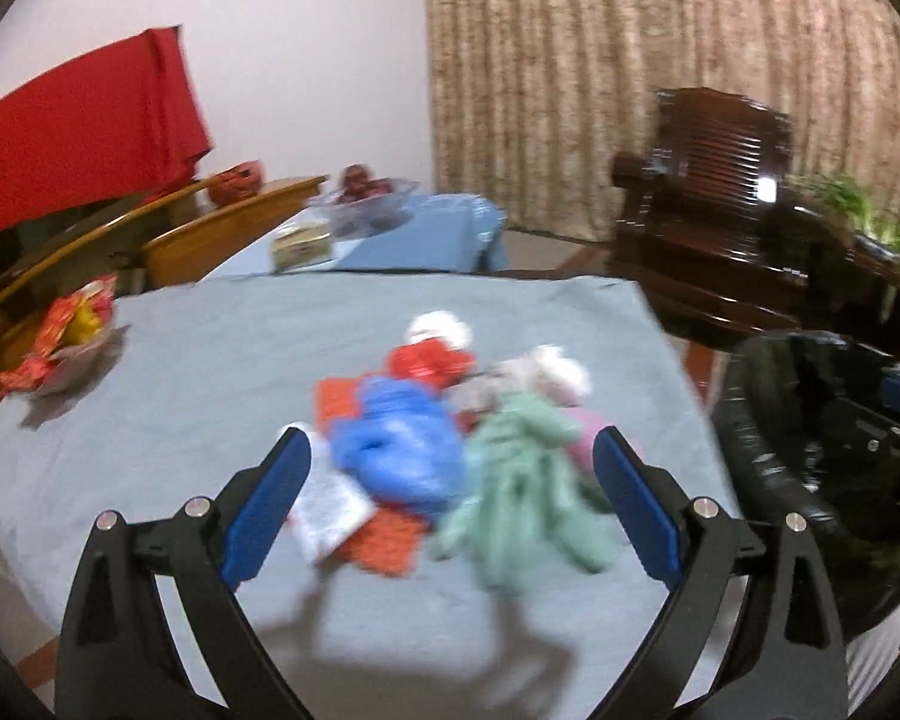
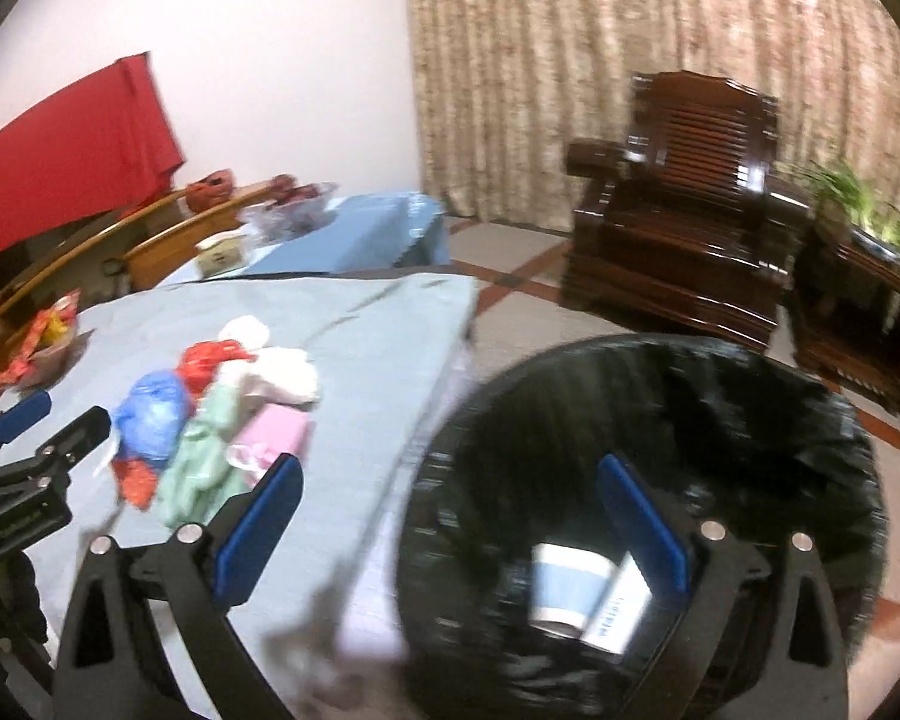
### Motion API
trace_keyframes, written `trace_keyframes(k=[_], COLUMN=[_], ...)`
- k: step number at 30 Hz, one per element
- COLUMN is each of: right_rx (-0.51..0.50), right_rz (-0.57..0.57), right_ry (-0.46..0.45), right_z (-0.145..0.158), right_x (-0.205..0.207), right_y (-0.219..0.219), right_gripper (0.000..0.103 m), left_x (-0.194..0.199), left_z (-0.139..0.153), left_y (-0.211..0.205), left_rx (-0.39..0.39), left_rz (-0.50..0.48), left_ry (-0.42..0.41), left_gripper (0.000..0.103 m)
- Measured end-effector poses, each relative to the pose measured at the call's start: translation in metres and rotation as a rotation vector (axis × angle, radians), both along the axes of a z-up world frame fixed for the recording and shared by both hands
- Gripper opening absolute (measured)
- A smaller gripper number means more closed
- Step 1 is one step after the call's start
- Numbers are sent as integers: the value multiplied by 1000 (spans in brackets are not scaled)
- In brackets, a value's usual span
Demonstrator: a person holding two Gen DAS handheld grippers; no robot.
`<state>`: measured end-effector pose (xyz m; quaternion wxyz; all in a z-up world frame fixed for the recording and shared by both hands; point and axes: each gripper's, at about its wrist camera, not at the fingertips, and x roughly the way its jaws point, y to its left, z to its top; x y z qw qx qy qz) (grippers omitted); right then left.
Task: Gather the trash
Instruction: 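Grasp the pink pouch with the right gripper while the left grasps the blue bag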
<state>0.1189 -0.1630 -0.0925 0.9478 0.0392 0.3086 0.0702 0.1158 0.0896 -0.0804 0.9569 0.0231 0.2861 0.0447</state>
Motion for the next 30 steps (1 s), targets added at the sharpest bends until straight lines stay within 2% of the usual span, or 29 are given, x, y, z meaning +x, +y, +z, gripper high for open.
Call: trace_keyframes(k=[6,10,13,20,27,30], right_rx=[-3,-20,-44,-77,-64,-36], right_rz=[75,119,141,148,170,202], right_ry=[3,6,14,101,180,206], right_z=[-8,-14,-22,-49,-71,-75], right_x=[18,31,40,64,77,80], right_y=[44,73,88,99,101,101], right_gripper=[97,96,91,71,61,42], left_x=[7,11,13,20,28,31], left_z=[-4,-10,-18,-29,-38,-39], left_y=[48,63,72,74,66,59], left_rx=[-14,-18,-32,-42,-48,-48], left_rz=[107,137,149,150,131,117], left_ry=[12,13,23,41,53,56], left_gripper=[92,92,92,92,92,92])
